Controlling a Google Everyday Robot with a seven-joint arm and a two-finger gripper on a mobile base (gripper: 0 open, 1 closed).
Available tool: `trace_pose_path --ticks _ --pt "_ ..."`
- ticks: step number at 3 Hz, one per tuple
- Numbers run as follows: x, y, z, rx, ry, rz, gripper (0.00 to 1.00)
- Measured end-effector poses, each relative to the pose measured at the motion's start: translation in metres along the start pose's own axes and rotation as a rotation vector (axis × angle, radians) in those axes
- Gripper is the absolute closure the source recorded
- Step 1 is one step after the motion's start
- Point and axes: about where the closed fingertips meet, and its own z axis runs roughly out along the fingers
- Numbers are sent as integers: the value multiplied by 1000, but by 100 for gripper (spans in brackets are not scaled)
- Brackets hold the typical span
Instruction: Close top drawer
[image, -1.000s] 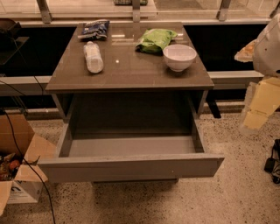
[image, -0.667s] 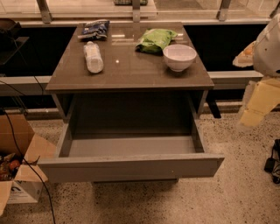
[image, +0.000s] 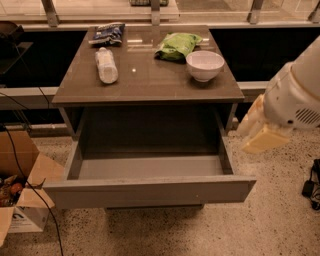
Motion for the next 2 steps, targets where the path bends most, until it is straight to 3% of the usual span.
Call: trace_pose_path --ticks 1,2 --pt "6 28 59 -68 -8 27 85" --pt "29 61 149 -208 9 129 100"
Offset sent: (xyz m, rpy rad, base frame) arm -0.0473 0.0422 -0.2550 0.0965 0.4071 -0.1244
